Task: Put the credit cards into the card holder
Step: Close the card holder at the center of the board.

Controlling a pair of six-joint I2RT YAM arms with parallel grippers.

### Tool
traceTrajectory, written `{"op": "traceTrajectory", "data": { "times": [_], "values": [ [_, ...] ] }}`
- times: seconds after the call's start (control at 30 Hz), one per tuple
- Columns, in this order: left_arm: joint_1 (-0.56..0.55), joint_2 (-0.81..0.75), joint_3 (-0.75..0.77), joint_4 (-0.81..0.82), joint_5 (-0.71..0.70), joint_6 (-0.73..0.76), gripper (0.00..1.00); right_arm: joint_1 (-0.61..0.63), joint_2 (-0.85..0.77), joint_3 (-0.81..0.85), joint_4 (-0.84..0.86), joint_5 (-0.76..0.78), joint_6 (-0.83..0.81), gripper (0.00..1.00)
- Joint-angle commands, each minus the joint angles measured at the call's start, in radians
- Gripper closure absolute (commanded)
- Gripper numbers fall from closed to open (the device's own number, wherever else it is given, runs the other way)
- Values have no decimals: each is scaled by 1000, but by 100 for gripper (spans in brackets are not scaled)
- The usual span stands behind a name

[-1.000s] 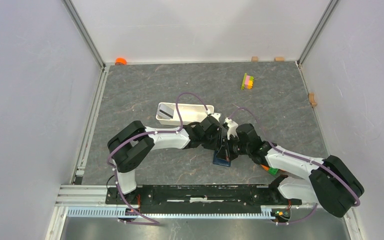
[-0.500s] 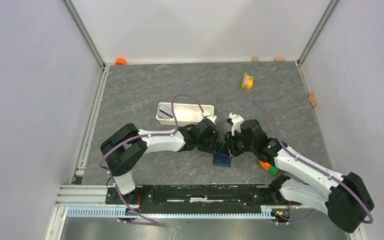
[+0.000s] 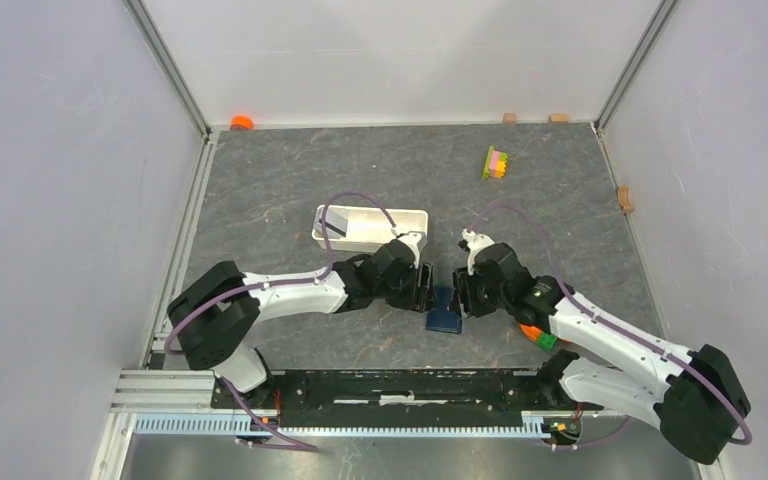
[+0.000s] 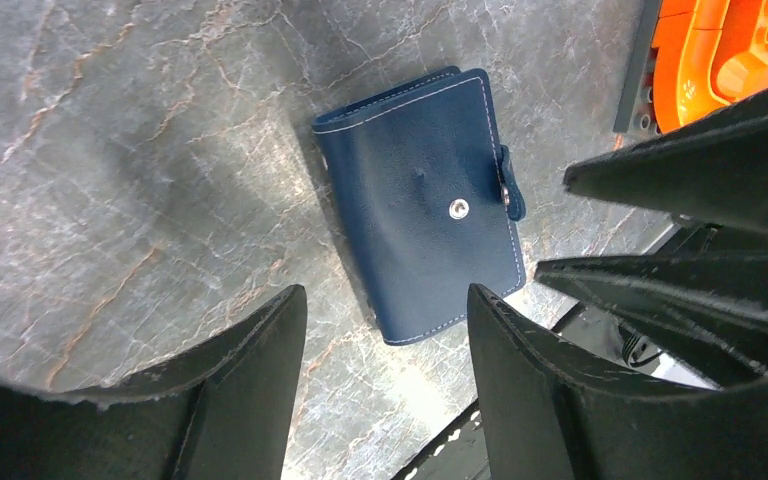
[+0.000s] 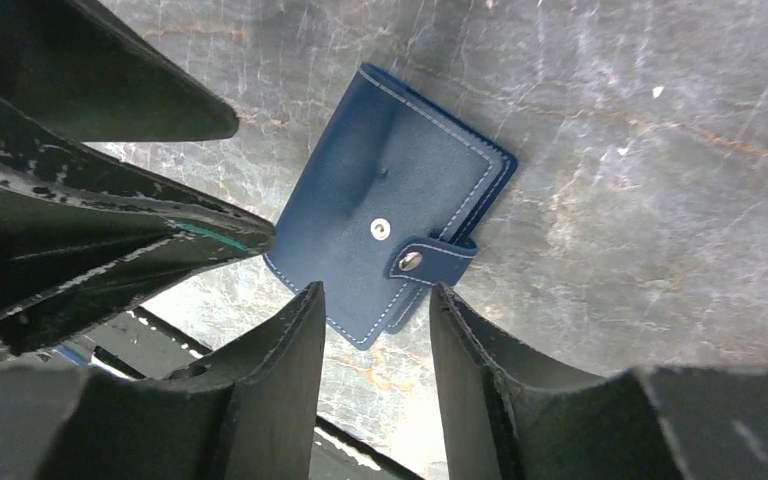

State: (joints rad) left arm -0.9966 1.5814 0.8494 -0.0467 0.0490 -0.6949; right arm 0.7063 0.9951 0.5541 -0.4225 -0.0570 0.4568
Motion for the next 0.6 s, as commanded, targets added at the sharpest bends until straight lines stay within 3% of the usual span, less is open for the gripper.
{"op": "traceTrajectory", "data": {
  "times": [0.0, 0.2, 0.57],
  "values": [
    [0, 39, -16, 101, 59, -35, 34, 51, 34, 48, 3, 69, 75, 53],
    [-2, 76, -33, 131, 37, -27, 36, 85, 59, 84, -63, 209, 121, 59],
    [-2, 130, -46, 188, 45, -27, 39, 111, 118, 96, -23, 205, 141, 63]
  ]
}}
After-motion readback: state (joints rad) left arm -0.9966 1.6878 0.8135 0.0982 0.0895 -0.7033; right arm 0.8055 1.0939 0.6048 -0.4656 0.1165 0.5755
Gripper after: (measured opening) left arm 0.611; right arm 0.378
